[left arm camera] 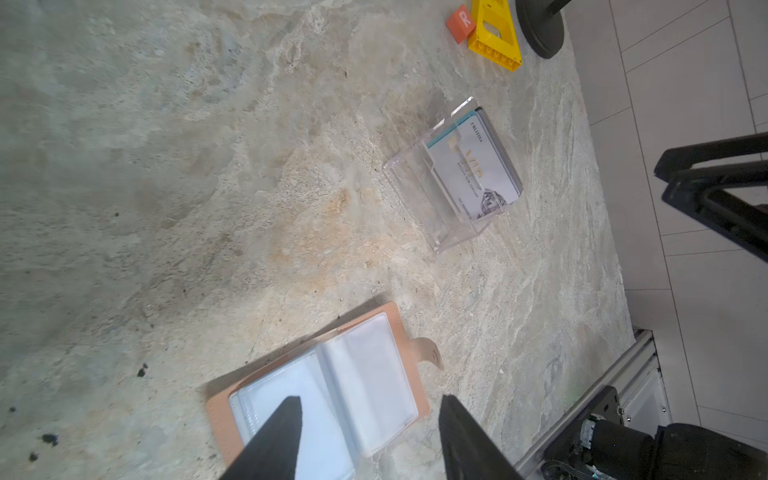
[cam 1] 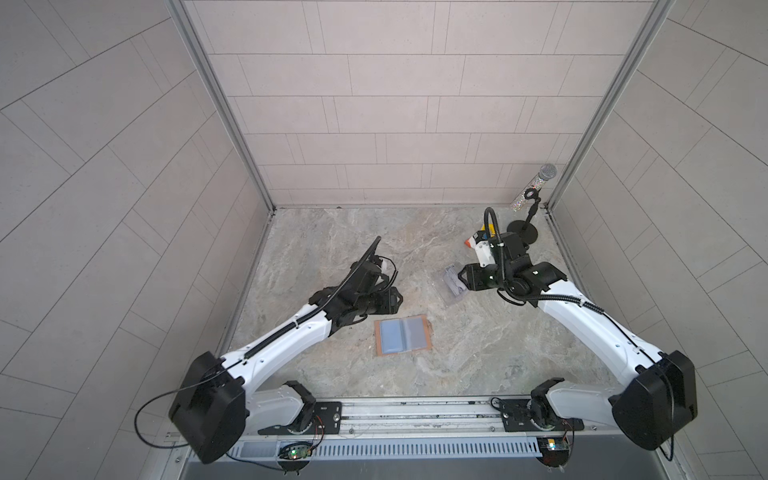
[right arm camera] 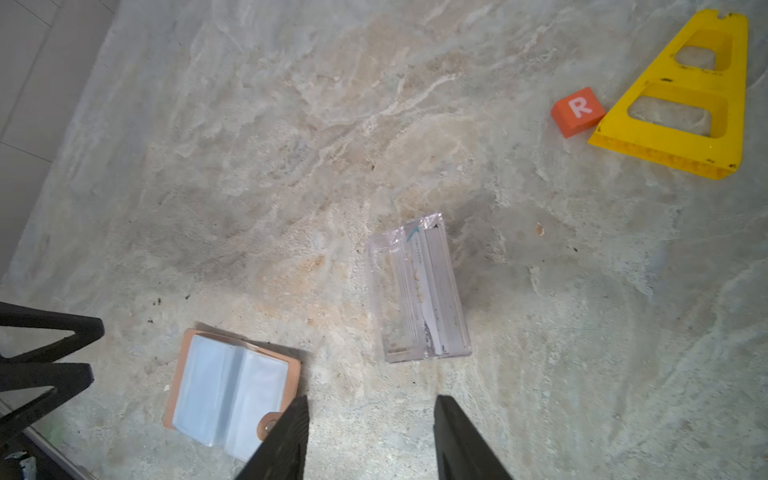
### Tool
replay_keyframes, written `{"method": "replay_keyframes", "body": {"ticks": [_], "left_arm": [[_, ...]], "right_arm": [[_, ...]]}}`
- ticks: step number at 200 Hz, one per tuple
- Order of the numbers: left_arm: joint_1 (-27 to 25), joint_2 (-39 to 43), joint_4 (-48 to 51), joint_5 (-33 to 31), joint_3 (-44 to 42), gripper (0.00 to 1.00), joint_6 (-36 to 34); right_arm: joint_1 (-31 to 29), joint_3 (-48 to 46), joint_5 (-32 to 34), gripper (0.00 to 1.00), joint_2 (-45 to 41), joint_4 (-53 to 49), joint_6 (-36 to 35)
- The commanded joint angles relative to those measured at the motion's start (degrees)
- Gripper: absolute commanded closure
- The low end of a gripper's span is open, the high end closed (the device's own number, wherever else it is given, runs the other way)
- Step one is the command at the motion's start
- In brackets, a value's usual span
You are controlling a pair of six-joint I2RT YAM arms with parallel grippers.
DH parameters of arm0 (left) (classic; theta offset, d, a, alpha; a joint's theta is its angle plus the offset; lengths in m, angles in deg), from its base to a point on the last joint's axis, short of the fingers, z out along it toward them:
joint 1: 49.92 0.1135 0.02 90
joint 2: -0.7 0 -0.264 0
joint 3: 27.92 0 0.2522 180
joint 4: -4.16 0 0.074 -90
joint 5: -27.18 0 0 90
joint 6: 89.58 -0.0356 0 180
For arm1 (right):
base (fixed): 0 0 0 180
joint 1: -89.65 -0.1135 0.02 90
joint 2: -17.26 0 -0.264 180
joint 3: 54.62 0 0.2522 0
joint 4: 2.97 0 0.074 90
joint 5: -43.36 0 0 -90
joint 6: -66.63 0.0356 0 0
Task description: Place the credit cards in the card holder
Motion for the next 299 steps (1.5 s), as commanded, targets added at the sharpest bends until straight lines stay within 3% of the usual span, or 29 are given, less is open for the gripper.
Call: {"method": "replay_keyframes", "body": {"ticks": [1, 44, 95, 185, 299], "left_arm": [[-0.08, -6.65, -1.48, 1.68, 6.14, 0.39, 1.68], [-0.28, -24.38, 2.58, 8.63, 21.98, 0.39, 2.52], [-0.34, -35.63, 1.81, 11.63, 29.87, 0.34, 5.27], [-0.25, -45.04, -0.16, 15.33, 36.4, 0.33, 8.39], [-0.2, -50.59, 0.65, 16.79, 40.31, 0.33, 8.92]], "right_arm": [[1.55, 3.17, -1.85, 0.48, 3.91, -5.81, -6.33], [4.94, 7.49, -3.06, 0.45, 11.2, -7.99, -10.96], [5.95, 14.79, -4.97, 0.39, 20.76, -13.78, -15.14], [6.06, 21.71, -4.6, 0.39, 30.95, -15.3, -16.09], [6.09, 23.28, -1.93, 0.39, 34.63, -15.1, -16.53]]}}
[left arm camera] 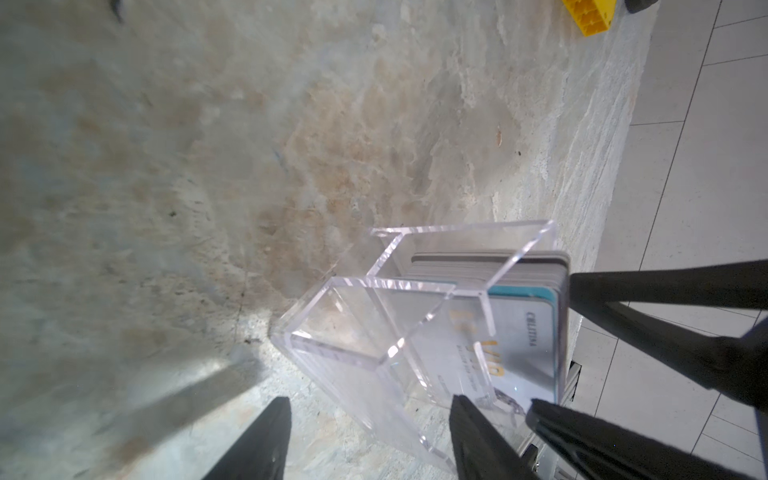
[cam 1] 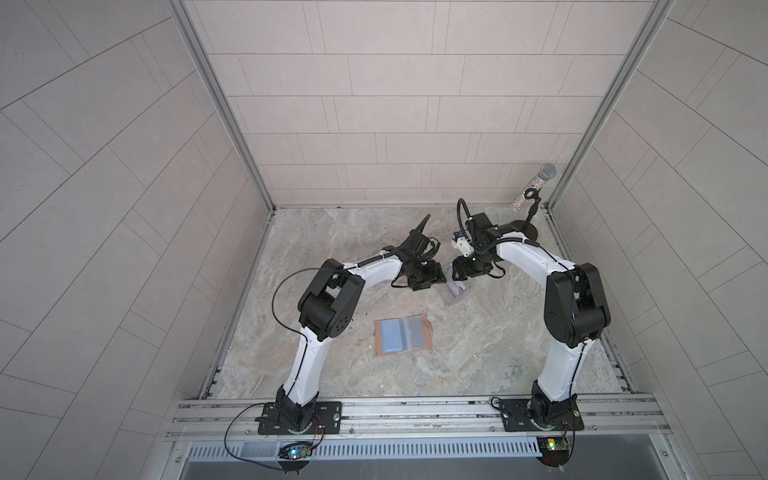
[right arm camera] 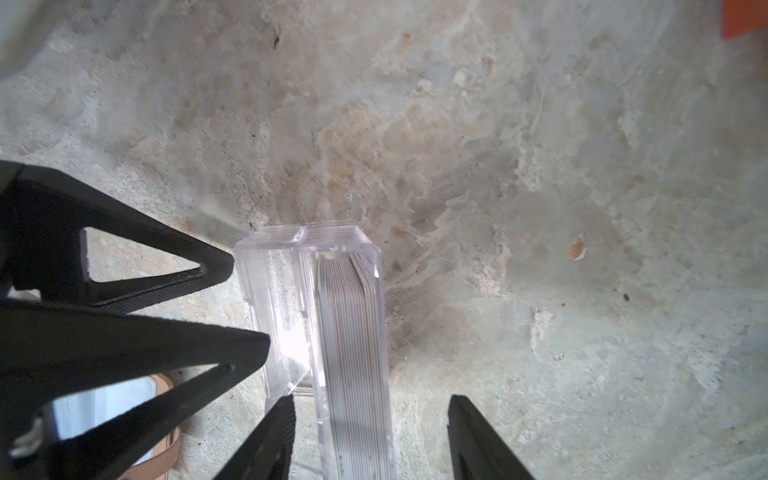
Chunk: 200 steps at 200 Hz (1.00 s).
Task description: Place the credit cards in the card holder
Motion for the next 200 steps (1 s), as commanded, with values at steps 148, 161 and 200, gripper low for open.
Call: {"method": "replay_keyframes", "body": {"ticks": [148, 161, 200], "left_arm": [[-0.21, -2.41, 1.61, -1.54, -2.99, 0.41, -0.92], [-0.2, -2.38, 2.01, -1.9, -3.08, 0.42, -1.23], [-0.21, -2.36, 3.11, -2.61, -3.5, 0.45, -1.89]], "right_arm": [[0.07, 1.08, 3.94, 0.42, 3.52, -0.34, -0.91], [-0.11, 1.12, 4.11, 0.43, 3.36, -0.48, -0.88], [-0.55, 1.4, 5.62, 0.44, 2.69, -0.82, -0.92]]}}
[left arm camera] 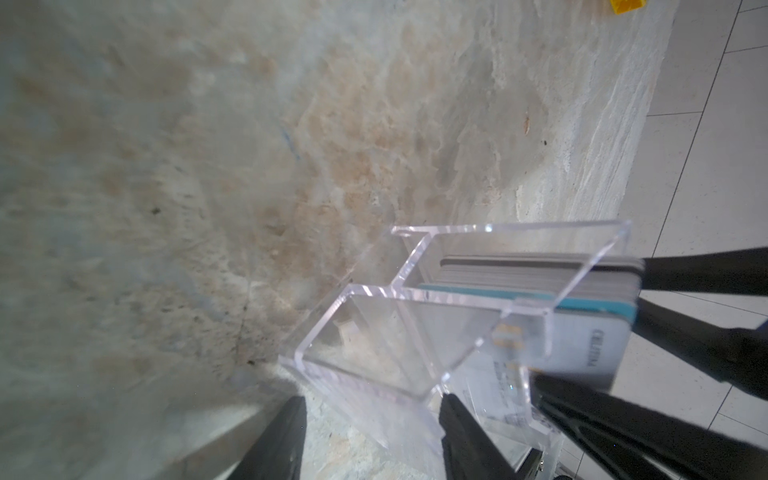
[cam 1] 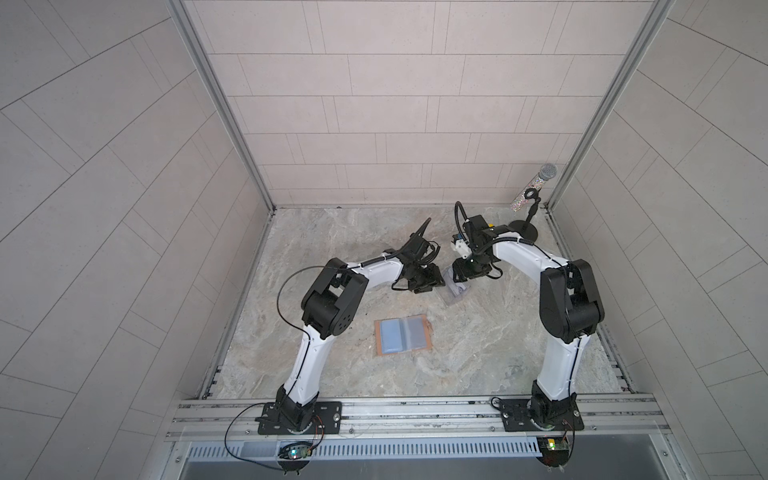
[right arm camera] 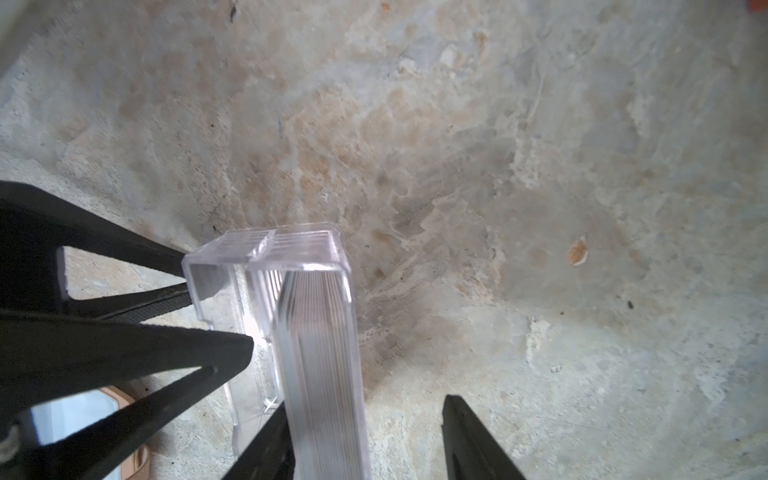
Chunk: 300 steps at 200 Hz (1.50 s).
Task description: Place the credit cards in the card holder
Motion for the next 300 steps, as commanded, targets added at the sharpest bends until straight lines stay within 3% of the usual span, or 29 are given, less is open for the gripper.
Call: {"method": "replay_keyframes", "body": {"ticks": [1, 156, 243, 300], "left_arm": [[-0.21, -0.66, 4.95, -2.79, -2.31, 0.45, -1.52], [-0.14, 0.16, 5.43, -3.29, -3.46, 0.46, -1.74], [-0.12, 0.51, 5.14, -3.32, -4.07, 0.47, -1.74], [-0.03, 0.42, 5.08, -3.24, -4.16, 0.47, -1.74]], "right_arm": [[-0.22, 1.05, 3.23, 0.44, 0.22, -1.18, -0.85], [-1.19, 3.53, 6.4, 0.52, -2.61, -5.34, -2.22], [-1.54, 3.91, 6.13, 0.67, -4.07, -6.32, -2.22], [-1.87, 4.21, 5.15, 0.87, -4.01, -6.98, -2.33]]}}
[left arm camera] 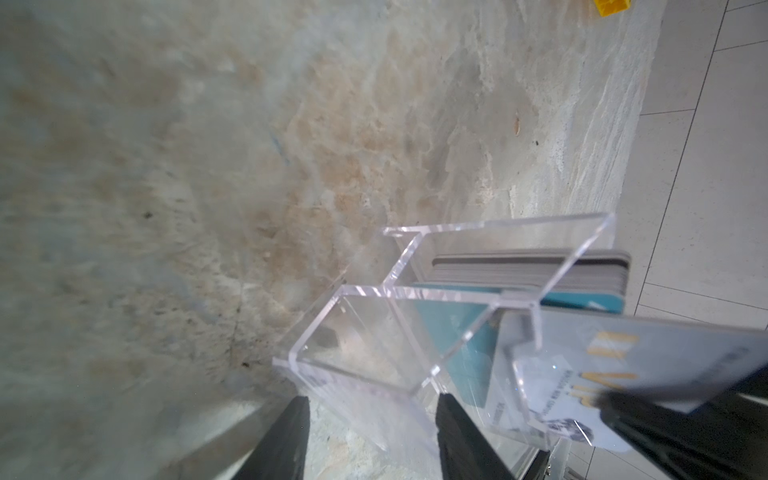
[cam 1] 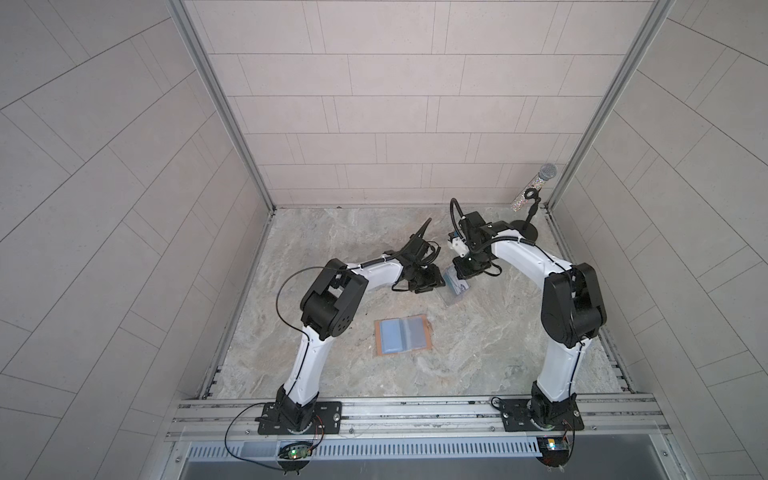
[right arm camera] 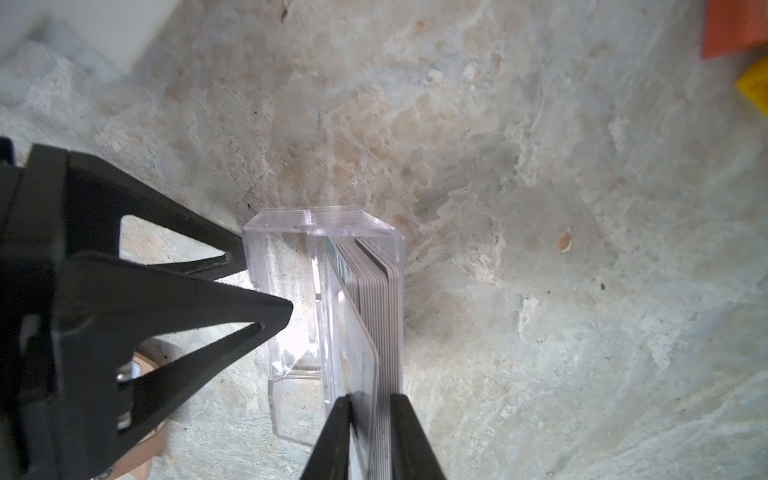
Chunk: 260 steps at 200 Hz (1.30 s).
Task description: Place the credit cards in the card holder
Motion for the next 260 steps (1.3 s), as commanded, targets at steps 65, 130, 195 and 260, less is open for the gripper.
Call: {"method": "replay_keyframes", "body": {"ticks": [65, 130, 195, 260], "left_arm": [[-0.03, -0.32, 6.54, -1.43, -2.39, 0.47, -1.28], [-0.03, 1.75, 6.69, 1.59, -0.12, 0.43, -3.51], [0.15, 10.68, 0.45, 5.69, -1.56, 0.26, -4.53], [2.63, 21.81, 4.11, 1.9, -8.47, 0.27, -9.71]], "right_arm": [[0.36, 2.32, 1.46, 1.0, -2.81, -3.64, -0.54], [0.84, 3.35, -1.87, 1.0, -5.27, -5.2, 0.49], [3.87, 3.06, -8.49, 1.0, -11.04, -5.49, 2.54], [3.96, 0.28, -14.82, 1.0, -16.22, -4.87, 4.24]]}}
